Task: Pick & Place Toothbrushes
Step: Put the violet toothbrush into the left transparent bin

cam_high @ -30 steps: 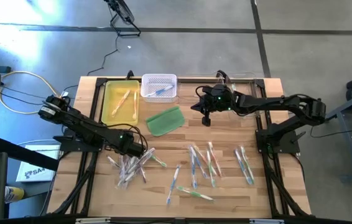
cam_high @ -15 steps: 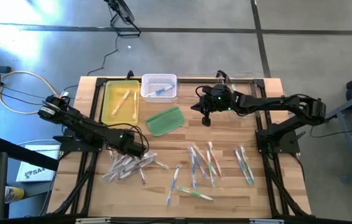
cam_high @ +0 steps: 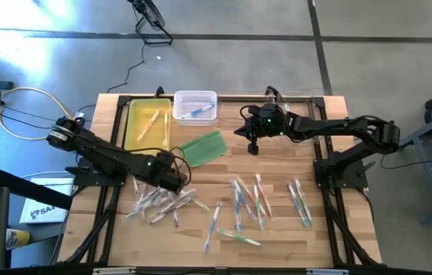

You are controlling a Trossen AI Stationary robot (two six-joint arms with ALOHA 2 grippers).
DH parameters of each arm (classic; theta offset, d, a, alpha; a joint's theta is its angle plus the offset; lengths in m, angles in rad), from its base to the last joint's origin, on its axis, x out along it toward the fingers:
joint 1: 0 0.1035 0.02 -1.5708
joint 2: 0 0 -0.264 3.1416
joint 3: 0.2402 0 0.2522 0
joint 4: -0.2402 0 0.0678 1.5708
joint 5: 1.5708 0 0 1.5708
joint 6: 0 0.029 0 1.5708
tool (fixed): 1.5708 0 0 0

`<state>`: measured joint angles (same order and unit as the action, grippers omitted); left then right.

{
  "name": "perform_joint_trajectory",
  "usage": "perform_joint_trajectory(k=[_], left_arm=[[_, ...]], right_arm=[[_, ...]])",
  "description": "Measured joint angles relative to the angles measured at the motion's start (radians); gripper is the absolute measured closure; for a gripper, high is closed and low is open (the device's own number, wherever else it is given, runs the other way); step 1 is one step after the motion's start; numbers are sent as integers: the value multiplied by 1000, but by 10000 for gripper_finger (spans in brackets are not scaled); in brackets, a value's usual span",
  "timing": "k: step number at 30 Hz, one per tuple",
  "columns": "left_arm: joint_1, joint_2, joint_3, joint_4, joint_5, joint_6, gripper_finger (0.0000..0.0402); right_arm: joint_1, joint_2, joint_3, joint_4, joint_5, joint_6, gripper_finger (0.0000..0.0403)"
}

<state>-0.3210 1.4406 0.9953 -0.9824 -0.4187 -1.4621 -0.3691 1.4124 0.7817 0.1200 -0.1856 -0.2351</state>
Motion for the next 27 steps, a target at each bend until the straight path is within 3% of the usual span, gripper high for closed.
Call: perform_joint_trajectory(k=[13,20,27], left_arm=[[0,0,215,2,-329,374,366],[0,0,320,8,-443,604,378],[11,0,428,6,-488,814,372]], right_arm=[[0,0,0,-1,0,0,401],[0,0,0,-2,0,0,401],[0,0,0,-3,0,0,401]])
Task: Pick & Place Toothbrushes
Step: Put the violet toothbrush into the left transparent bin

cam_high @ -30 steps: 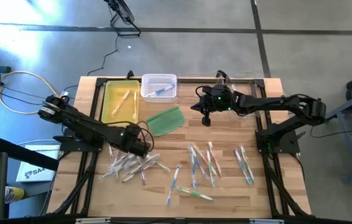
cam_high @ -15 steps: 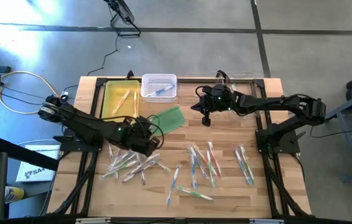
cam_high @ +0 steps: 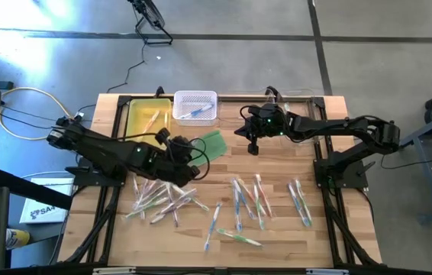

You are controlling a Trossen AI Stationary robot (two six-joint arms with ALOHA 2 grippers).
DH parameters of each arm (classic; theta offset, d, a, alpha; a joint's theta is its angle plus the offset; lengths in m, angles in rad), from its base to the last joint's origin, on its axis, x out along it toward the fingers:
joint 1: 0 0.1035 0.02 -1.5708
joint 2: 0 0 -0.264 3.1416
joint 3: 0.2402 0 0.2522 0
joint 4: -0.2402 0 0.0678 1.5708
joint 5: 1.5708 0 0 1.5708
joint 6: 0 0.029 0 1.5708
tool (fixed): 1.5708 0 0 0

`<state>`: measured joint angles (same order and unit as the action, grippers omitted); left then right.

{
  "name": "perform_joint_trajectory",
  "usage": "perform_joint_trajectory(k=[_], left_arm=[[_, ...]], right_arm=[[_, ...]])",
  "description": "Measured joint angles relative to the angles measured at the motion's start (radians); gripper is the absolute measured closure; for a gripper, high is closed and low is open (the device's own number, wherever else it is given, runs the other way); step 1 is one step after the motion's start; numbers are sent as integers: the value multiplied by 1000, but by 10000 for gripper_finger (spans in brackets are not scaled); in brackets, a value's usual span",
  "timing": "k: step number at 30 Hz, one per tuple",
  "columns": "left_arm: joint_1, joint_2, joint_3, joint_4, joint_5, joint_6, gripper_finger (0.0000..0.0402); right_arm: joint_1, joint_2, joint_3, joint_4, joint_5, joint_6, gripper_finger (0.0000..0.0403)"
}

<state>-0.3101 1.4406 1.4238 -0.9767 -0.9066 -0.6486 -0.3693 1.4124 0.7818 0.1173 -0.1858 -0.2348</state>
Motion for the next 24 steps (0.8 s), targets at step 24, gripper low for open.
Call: perform_joint_trajectory(k=[24], left_arm=[[424,0,208,528,642,956,375]], right_arm=[[22,-151,0,-22,-93,-6,401]])
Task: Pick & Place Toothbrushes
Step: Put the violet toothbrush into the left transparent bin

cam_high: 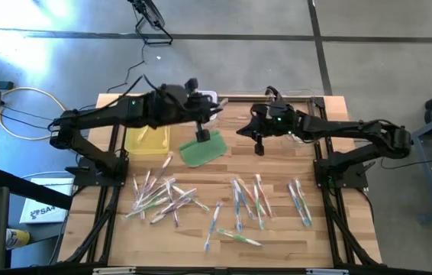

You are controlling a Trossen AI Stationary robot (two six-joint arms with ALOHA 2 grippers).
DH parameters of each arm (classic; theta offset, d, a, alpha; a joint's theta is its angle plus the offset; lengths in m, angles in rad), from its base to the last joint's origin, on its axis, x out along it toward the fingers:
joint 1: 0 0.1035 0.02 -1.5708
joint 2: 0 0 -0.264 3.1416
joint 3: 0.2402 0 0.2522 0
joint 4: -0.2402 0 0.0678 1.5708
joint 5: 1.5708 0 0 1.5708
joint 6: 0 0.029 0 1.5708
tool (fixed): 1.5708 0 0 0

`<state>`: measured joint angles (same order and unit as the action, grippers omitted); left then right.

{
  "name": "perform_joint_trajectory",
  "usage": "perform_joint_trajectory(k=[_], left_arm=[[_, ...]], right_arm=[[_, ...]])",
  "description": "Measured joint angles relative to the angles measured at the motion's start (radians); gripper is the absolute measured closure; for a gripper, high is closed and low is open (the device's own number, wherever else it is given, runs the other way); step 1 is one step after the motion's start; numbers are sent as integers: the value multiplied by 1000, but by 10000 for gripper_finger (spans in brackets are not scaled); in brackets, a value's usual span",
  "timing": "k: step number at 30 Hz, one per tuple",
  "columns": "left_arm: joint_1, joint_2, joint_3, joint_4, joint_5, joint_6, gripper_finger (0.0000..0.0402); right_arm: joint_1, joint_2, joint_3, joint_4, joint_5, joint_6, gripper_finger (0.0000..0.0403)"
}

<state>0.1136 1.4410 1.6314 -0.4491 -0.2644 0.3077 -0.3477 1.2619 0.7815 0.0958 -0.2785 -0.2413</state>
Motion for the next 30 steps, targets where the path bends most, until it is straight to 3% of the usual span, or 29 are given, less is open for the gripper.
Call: perform_joint_trajectory(k=[4,9,21,30], left_arm=[[44,0,0,95,158,67,375],[73,0,0,167,278,119,375],[70,0,0,319,410,167,375],[70,0,0,294,415,160,375]], right_arm=[[18,-69,0,1,-53,0,401],[41,-108,0,17,-91,1,401],[80,-110,0,241,-91,1,401],[100,-114,0,329,-21,9,393]])
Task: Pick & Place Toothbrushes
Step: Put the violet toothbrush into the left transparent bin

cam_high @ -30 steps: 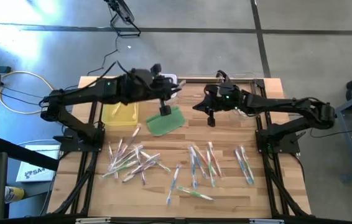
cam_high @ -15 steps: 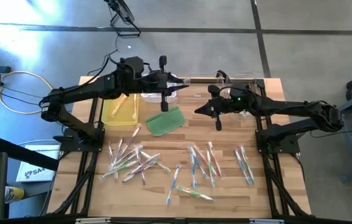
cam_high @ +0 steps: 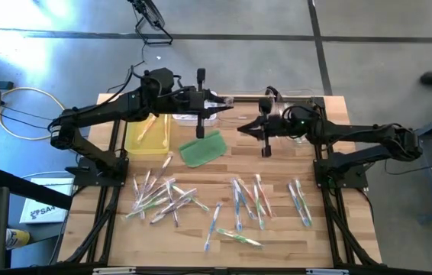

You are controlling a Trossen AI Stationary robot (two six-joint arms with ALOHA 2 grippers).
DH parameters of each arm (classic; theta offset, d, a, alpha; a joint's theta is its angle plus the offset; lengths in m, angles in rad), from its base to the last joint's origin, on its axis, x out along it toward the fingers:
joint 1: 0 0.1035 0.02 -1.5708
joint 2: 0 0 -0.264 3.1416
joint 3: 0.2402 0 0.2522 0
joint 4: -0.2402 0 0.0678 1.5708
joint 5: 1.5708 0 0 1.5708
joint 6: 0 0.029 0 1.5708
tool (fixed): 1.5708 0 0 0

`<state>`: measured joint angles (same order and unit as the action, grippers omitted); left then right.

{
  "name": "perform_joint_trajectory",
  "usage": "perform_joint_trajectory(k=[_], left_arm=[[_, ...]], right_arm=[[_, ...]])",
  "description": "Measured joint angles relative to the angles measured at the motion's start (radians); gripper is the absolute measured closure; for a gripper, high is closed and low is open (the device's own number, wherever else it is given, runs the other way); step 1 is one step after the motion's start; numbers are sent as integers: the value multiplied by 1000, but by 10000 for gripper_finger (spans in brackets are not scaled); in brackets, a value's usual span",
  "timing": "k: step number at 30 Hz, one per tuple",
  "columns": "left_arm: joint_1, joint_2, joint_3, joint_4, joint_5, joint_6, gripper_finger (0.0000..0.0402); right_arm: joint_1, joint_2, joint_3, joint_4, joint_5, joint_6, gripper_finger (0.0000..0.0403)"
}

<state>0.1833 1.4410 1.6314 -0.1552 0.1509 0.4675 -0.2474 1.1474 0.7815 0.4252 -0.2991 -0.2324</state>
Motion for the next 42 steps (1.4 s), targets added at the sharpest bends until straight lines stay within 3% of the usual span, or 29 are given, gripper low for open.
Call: perform_joint_trajectory(k=[7,12,17,31,36,42], left_arm=[[0,0,0,-28,0,-4,375],[0,0,0,-28,-1,-20,375],[0,18,-1,-36,-2,-27,375],[0,92,-1,1,26,-54,375],[-1,102,0,31,45,-58,375],[-1,103,0,25,50,-58,375]], right_arm=[[0,-1,0,28,14,-1,300],[8,17,0,190,16,-1,223],[26,60,0,323,96,-30,193],[25,133,1,410,115,-35,194],[25,133,1,410,115,-35,229],[25,133,1,401,116,-35,298]])
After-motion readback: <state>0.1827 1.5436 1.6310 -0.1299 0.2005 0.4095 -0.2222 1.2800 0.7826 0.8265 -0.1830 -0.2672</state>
